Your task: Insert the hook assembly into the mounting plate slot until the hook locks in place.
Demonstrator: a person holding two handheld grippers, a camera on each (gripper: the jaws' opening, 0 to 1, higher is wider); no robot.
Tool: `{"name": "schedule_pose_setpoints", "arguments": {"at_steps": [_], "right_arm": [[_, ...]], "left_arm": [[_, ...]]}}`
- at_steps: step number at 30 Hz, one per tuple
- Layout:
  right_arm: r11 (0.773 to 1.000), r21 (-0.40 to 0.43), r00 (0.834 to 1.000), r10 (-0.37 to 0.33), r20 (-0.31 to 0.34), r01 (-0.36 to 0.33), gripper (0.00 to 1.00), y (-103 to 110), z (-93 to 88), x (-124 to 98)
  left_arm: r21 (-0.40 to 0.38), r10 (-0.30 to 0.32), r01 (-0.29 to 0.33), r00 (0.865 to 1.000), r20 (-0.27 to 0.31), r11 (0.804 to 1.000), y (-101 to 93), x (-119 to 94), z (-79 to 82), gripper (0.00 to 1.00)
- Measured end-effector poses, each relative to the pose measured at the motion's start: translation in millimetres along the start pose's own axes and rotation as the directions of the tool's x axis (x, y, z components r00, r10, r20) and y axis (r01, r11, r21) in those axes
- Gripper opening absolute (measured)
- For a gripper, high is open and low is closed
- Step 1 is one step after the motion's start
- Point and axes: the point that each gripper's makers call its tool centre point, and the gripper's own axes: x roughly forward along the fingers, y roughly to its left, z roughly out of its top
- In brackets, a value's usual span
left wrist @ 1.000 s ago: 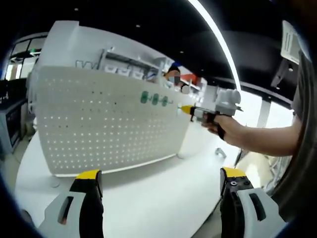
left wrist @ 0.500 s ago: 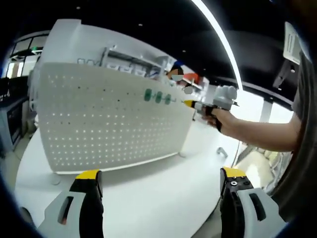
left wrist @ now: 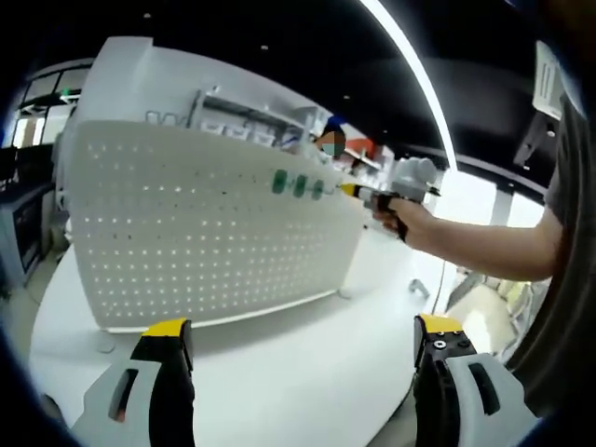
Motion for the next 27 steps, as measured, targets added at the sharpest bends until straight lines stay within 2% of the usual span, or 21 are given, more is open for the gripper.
{"name": "schedule_pose_setpoints", "arguments": {"at_steps": [13,27], "right_arm": [[1.000,0.018,1.000,-0.020,0.001,0.020,0.00,-11,-1.0,10],[0.999,0.046,1.000,-0.004,0.010,0.003,0.00,-14,-6.0,16]], "left_arm": [[-0.004,0.014,-0.014,1.000,-0.005,1.000,4.7,-2,-1.0,1.00],[-0.007,0.033,-0.033,0.999,-0.003,0.999,8.8,-4,-1.8,1.00]]}}
